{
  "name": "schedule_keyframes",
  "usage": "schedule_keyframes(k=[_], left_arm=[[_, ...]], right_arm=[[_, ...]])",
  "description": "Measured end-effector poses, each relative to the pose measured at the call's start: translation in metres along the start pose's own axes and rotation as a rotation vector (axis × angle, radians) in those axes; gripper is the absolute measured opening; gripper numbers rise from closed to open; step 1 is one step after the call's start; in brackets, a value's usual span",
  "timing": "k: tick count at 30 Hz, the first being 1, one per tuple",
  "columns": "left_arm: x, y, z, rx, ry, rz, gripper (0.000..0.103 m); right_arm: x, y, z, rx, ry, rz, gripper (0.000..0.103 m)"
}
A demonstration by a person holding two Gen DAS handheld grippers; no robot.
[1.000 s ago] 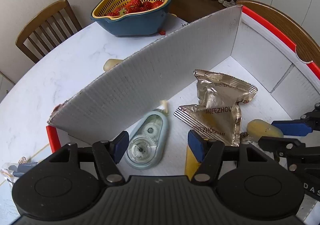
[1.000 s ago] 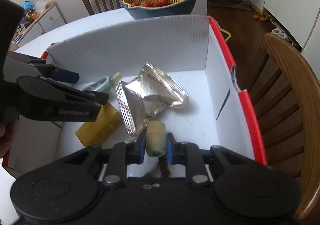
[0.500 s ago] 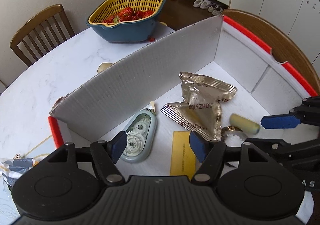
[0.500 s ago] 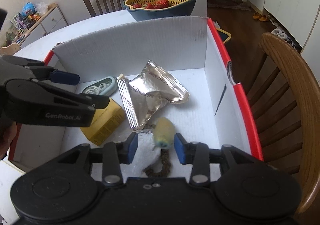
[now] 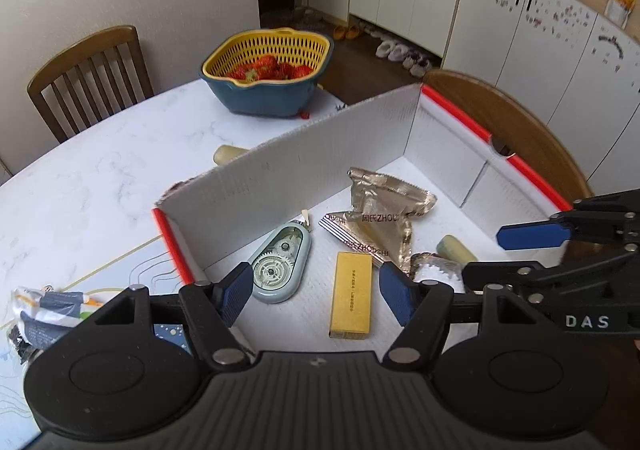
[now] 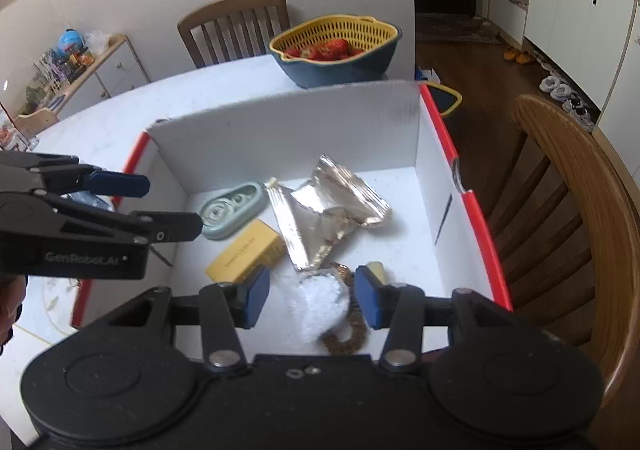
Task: Organize objects
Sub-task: 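Withdraw both tools from the shoebox back over the table items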
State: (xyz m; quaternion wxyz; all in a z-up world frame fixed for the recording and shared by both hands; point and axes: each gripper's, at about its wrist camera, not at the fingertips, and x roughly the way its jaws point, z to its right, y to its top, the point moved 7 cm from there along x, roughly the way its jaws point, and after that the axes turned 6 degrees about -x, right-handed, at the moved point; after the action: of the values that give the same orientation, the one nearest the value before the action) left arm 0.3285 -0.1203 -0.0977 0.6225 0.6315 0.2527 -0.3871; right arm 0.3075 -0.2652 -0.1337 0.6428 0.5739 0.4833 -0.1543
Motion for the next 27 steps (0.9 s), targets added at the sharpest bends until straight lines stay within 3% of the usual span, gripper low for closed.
schedule_keyframes(k=[13,17,22,24,27], left_arm=[[-0.047,-0.022,-0.048,-0.052,-0.002,0.061,0.069],[-0.064,-0.031,-0.069,-0.084,-0.014,0.078,0.079],[-0.078,-0.046,-0.095,-0.102,-0.013,0.087,0.080],[-0.081,-0.053,-0.108,-0.111,-0.008,0.085,0.083],[-0.086,-0.063,-0.127,-0.121,-0.001,0.084,0.083]], right_arm=[[-0.029,0.009,-0.049,-0.067,-0.018,0.078,0.050],[-0.033,0.009,-0.066,-0.079,-0.029,0.099,0.059],[-0.030,0.009,-0.084,-0.059,-0.030,0.110,0.064],[-0.029,0.010,-0.094,-0.053,-0.023,0.118,0.074],[-0.027,0.011,-0.110,-0.052,-0.012,0.131,0.080]])
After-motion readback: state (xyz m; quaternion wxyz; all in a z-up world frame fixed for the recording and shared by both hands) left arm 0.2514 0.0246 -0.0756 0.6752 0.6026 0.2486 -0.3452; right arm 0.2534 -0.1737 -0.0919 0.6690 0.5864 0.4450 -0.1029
